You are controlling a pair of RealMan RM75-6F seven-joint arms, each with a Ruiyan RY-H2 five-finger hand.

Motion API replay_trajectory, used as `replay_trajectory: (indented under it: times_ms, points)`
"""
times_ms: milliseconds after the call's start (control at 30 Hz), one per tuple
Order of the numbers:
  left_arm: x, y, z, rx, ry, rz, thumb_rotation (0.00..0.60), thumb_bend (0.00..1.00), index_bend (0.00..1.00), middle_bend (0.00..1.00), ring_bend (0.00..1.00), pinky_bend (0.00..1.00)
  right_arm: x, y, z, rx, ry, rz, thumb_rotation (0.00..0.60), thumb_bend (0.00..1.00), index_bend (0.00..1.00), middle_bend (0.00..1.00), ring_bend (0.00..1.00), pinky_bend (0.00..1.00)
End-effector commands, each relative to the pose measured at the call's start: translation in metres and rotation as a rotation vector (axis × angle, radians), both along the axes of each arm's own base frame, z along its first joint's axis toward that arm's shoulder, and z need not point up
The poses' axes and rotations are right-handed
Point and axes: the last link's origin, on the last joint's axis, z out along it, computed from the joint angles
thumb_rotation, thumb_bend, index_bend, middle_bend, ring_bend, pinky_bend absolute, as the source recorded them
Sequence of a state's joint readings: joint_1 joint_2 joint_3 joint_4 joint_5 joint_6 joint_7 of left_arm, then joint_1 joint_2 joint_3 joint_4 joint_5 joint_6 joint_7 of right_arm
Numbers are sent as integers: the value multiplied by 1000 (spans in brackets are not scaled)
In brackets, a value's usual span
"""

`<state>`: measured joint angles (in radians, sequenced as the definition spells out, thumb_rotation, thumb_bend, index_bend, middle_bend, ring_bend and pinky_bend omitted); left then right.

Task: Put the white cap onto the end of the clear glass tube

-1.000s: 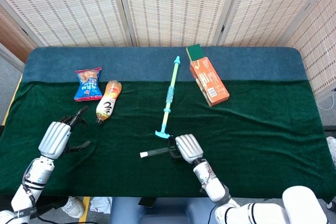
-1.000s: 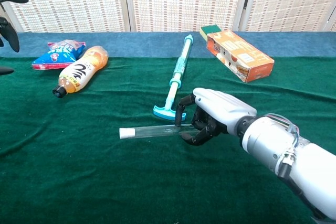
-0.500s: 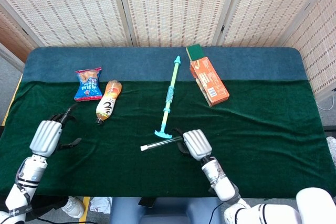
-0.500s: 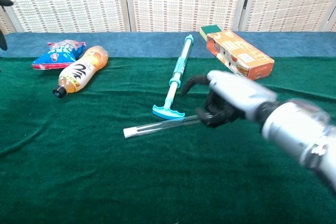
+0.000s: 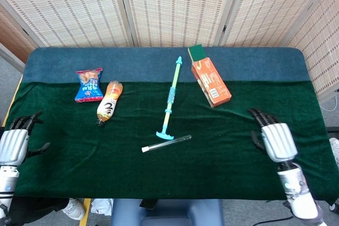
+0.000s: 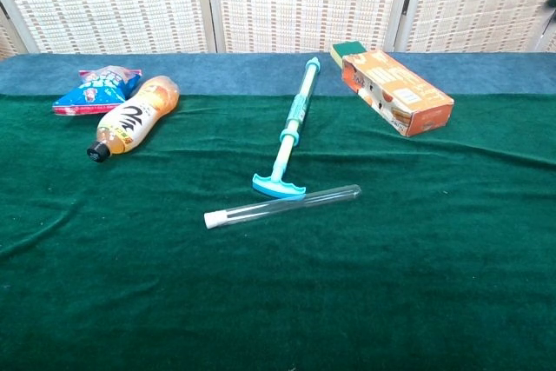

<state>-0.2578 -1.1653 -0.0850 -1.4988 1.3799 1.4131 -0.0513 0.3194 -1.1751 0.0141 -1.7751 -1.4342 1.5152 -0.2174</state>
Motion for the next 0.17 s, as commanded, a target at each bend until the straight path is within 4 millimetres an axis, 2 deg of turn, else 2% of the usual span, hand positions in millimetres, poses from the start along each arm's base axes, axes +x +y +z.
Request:
replay_trajectory:
  times_ms: [33,167]
  points:
    - [-10,-20,4,25,10,30,600,238,139,323,184,148,-32,37,28,-43,-3,-70,600,583,0,6,18,11]
    - [-13,-42,5,47,14,48,600,238,138,321,179,140,-51,60,38,-98,0,-116,600,583,0,0,0,0]
